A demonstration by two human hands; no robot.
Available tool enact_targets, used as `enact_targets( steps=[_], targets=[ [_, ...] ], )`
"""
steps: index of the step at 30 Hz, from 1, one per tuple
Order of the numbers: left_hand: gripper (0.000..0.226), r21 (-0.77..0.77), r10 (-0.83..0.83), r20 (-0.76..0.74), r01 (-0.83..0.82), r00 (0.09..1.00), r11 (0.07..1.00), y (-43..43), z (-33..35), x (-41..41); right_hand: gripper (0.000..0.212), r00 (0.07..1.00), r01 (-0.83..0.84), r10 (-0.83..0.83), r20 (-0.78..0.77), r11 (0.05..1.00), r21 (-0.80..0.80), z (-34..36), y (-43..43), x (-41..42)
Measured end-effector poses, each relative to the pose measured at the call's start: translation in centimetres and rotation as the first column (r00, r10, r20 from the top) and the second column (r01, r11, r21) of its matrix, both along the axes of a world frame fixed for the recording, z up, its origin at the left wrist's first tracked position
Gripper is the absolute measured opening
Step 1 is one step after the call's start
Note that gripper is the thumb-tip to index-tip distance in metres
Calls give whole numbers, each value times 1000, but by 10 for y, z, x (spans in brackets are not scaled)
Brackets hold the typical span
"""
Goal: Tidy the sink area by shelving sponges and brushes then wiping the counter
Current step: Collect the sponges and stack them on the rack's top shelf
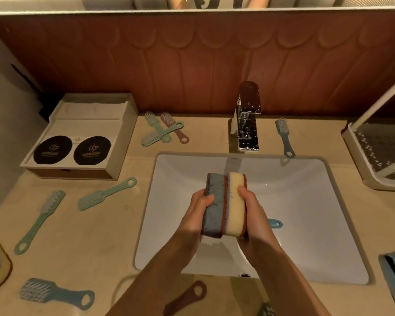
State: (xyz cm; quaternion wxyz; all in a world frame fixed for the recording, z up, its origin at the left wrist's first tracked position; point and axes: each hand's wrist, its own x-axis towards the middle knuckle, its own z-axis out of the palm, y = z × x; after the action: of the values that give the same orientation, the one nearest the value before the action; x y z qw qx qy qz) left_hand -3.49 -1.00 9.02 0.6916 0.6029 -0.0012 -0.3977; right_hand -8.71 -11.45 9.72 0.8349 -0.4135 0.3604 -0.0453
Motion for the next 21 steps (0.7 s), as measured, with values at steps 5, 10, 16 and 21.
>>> enact_targets(
  steps=[5,10,16,21],
  targets=[
    [53,-23,69,-59,-71,996,997,2,4,4,28,1000,-26,26,17,1000,12,1,11,3],
    [39,-18,136,-68,-137,988,990,12,9,8,27,996,-77,77,44,997,9,5,25,5],
    [52,-38,-94,57,96,994,995,23,19,10,31,989,-120,128,74,988,-99,10,28,5],
    [73,27,-149,199,147,969,989,38,24,27,35,963,-243,268,39,919,-310,16,26,7]
  ],
)
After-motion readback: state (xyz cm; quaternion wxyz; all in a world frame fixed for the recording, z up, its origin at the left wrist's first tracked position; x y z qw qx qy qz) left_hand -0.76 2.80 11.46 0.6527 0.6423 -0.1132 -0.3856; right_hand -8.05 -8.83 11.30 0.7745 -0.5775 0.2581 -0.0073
